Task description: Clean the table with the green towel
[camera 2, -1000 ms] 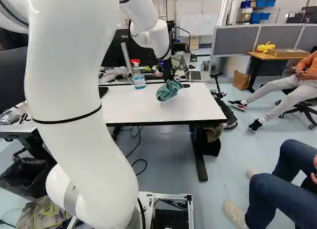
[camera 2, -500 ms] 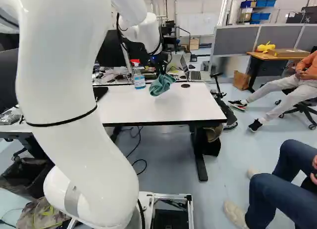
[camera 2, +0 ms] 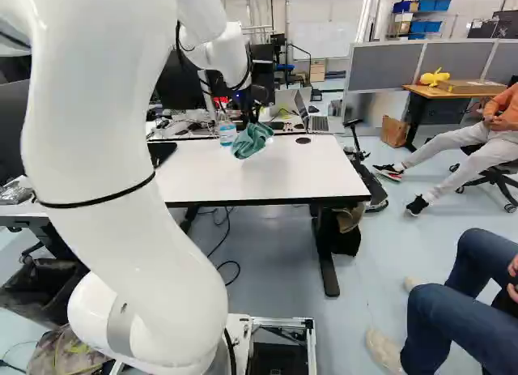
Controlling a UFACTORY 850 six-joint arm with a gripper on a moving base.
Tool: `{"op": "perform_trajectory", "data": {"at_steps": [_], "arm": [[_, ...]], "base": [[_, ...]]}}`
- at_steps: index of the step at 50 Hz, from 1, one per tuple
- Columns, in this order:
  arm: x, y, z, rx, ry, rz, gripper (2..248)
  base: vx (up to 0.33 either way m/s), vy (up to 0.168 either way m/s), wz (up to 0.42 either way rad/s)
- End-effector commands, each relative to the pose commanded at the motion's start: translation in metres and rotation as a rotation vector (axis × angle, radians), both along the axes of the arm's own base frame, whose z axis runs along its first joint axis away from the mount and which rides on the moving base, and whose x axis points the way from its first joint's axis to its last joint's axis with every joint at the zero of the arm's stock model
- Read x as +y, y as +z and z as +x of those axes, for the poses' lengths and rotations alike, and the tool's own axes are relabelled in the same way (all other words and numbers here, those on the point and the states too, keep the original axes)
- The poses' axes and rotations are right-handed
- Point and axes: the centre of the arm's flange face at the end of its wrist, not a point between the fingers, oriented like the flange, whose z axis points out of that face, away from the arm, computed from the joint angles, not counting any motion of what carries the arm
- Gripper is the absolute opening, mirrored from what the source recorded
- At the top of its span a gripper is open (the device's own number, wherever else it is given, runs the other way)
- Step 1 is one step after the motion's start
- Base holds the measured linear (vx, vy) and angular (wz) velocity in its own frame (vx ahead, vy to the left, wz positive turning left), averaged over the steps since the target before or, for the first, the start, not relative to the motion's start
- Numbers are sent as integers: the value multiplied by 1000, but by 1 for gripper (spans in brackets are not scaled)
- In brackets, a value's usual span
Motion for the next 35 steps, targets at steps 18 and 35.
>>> {"op": "perform_trajectory", "data": {"at_steps": [18, 35], "arm": [[32, 0, 0, 3, 63, -9, 34], [61, 0, 1, 3, 135, -38, 34]], "base": [[0, 0, 0], [0, 0, 0]]}}
